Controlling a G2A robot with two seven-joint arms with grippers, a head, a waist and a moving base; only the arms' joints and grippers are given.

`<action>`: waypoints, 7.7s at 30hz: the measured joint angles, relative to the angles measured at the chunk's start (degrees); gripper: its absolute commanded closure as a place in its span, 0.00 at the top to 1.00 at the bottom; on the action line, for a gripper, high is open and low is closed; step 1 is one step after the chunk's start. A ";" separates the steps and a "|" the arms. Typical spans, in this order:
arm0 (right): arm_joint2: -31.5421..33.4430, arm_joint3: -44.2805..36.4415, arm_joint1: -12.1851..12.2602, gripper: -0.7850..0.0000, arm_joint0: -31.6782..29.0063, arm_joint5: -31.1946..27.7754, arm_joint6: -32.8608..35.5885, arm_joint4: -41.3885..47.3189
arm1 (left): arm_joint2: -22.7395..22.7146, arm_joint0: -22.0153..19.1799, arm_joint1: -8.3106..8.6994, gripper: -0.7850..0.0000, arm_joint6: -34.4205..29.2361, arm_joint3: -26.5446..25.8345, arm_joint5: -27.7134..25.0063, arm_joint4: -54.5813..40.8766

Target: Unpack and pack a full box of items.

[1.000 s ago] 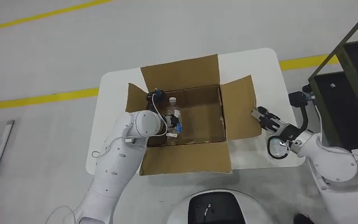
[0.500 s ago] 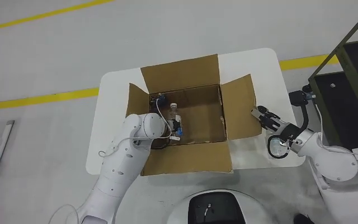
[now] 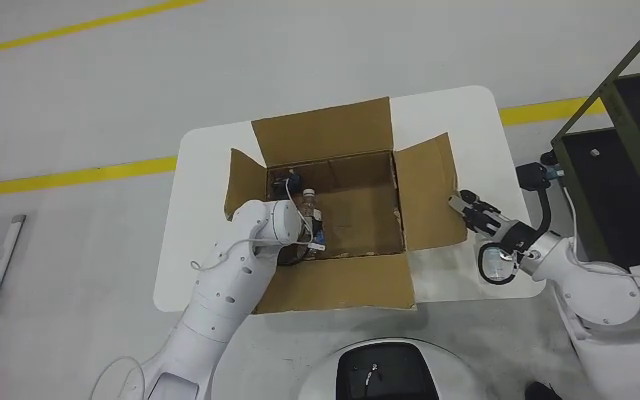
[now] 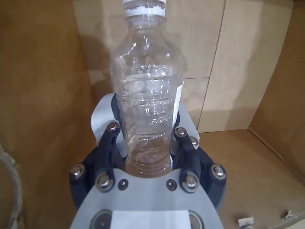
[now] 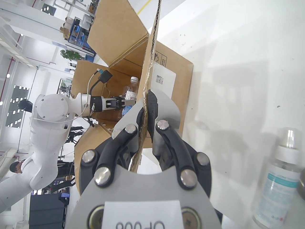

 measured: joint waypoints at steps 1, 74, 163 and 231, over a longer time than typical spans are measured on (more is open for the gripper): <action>0.04 -0.01 0.03 0.00 -0.07 0.02 0.00 0.00 | 0.00 0.00 -0.07 1.00 -0.09 0.21 0.03 -0.19; 5.84 -8.10 2.56 0.00 1.78 -2.33 -20.52 -22.08 | -26.96 22.01 4.88 1.00 28.84 -37.57 -7.16 12.55; -16.95 9.35 7.79 0.48 18.44 13.52 49.80 -46.37 | -26.23 23.72 4.70 1.00 30.05 -38.66 -6.61 13.06; -20.72 13.65 7.22 0.57 20.21 15.05 49.80 -45.47 | -26.23 23.72 4.70 1.00 30.05 -38.66 -6.61 13.06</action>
